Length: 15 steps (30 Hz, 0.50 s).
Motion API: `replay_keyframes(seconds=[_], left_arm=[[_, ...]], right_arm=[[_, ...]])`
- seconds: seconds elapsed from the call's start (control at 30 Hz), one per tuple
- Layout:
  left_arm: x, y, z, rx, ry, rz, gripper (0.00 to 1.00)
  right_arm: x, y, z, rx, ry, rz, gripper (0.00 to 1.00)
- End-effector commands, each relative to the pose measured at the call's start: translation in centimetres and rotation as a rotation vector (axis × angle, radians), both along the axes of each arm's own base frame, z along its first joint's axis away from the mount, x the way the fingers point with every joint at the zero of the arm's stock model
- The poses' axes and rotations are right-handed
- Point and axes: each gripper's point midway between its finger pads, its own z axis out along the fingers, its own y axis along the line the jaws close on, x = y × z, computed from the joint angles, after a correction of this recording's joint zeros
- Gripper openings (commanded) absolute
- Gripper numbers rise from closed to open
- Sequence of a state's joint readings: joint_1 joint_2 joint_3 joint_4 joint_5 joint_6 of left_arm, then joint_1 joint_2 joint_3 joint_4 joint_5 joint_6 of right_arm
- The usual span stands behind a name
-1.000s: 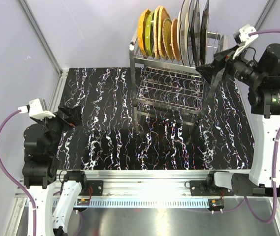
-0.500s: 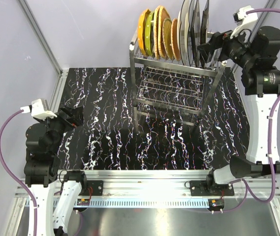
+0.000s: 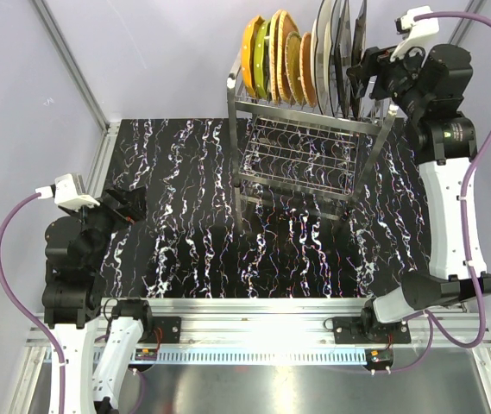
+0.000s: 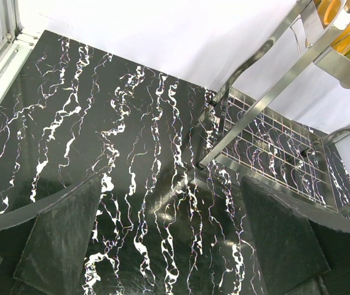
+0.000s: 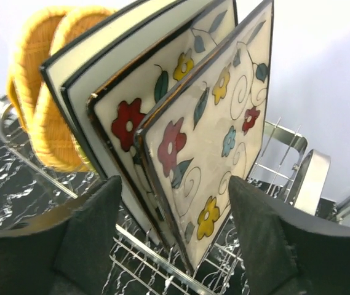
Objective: Unload the plates from the dish rack
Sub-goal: Grab a plate with the right arm
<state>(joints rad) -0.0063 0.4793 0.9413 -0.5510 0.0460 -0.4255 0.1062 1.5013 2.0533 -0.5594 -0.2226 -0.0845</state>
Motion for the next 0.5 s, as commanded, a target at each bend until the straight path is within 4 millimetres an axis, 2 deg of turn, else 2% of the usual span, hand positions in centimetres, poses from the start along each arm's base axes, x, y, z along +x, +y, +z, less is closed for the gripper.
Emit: replay_keyframes(seconds=[0.0,0.2,0.23,0.43,0.47], left_arm=[[0.0,-0.2,1.1,-0.005,-0.047,-0.010,0.99],[0.0,-0.2,1.1,-0.005,-0.047,-0.010,0.99],[0.0,-0.2,1.1,-0.005,-0.050,-0.010,0.99],[0.1,-0.2,1.2,-0.010,-0.049,-0.013,0.99],[0.1,-0.3,1.2,-0.011,-0.052,-0.013,0.99]], right_arm=[[1.0,-0.5,0.6,-0.026,-0.058,-0.067,0.74],[2.3,-0.7,-0.6,-0.059,-0.067,-0.101,0.54],[2.6,-0.8,-0.7,-0.067,-0.076,-0.106,0.48],[3.0,-0.1,-1.5,-0.097,-0.099,-0.099,0.39],[3.3,-0.1,-2.2,-0.104,-0.089,-0.100,0.37]])
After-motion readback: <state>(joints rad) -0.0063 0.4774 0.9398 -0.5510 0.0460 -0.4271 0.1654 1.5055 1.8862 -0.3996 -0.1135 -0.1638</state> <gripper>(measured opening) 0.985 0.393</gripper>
